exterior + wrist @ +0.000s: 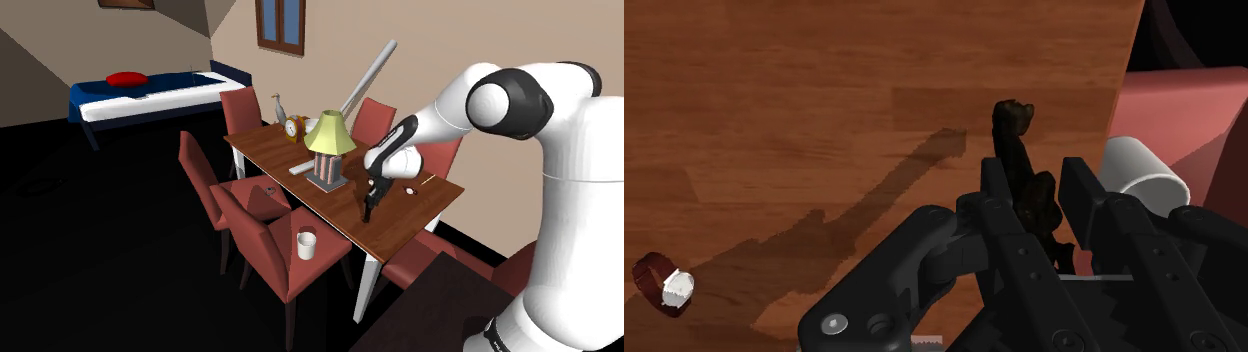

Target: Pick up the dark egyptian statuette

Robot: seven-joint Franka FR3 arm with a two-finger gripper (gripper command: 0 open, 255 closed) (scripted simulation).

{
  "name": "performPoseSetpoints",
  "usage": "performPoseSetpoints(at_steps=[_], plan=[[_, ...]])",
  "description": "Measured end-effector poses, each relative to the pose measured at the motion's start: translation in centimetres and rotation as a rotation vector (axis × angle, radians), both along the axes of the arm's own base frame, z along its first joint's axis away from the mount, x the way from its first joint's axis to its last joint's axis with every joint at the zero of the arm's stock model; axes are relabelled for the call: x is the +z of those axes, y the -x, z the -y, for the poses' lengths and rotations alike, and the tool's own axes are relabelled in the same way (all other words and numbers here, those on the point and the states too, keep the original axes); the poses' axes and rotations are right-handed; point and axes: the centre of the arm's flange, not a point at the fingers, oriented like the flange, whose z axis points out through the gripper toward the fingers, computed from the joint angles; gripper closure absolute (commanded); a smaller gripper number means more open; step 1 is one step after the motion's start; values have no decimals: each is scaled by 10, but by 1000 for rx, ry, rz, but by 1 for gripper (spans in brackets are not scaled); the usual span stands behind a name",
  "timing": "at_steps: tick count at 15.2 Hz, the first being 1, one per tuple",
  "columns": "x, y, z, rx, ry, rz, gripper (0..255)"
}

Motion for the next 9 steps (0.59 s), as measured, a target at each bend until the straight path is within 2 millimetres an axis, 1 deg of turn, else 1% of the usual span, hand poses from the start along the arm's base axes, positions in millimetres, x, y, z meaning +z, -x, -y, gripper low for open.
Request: performPoseSetpoints(at_steps=[3,9], plan=[[17,1,-1,0,0,0,255],[45,0,-1,0,0,0,255]])
